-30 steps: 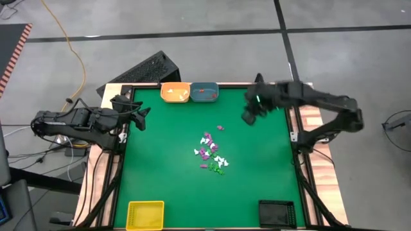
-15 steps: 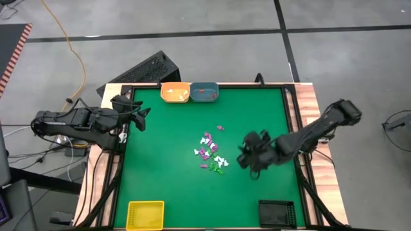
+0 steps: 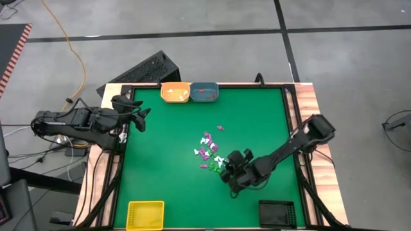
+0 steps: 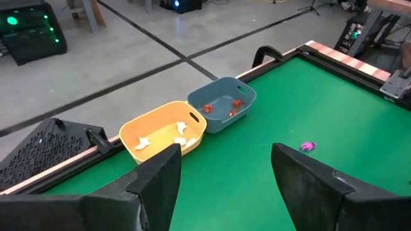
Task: Sort Halloween decoration
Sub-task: Put the white ghost into the orange bin
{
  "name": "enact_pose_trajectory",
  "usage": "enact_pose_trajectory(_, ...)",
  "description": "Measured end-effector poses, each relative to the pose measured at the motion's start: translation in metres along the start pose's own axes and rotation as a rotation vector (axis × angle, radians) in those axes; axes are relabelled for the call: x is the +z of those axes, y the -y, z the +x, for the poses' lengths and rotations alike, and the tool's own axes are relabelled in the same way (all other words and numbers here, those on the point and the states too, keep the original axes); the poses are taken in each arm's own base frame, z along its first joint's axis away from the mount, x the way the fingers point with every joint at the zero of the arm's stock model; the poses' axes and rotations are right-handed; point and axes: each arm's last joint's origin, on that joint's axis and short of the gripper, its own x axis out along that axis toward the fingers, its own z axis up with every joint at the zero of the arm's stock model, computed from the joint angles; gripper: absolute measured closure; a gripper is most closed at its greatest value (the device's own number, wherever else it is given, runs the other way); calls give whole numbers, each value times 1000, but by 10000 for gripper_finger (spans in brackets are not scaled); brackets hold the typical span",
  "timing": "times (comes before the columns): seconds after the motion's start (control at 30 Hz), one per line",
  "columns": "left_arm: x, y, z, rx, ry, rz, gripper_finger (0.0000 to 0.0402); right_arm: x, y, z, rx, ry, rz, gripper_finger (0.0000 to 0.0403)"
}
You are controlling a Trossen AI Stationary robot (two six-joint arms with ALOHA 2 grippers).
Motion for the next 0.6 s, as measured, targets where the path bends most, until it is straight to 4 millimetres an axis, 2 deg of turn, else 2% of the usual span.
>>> enact_pose_trajectory(0.6, -1, 0, 0, -22, -15, 10, 170, -53, 1, 35, -96, 16, 102, 273)
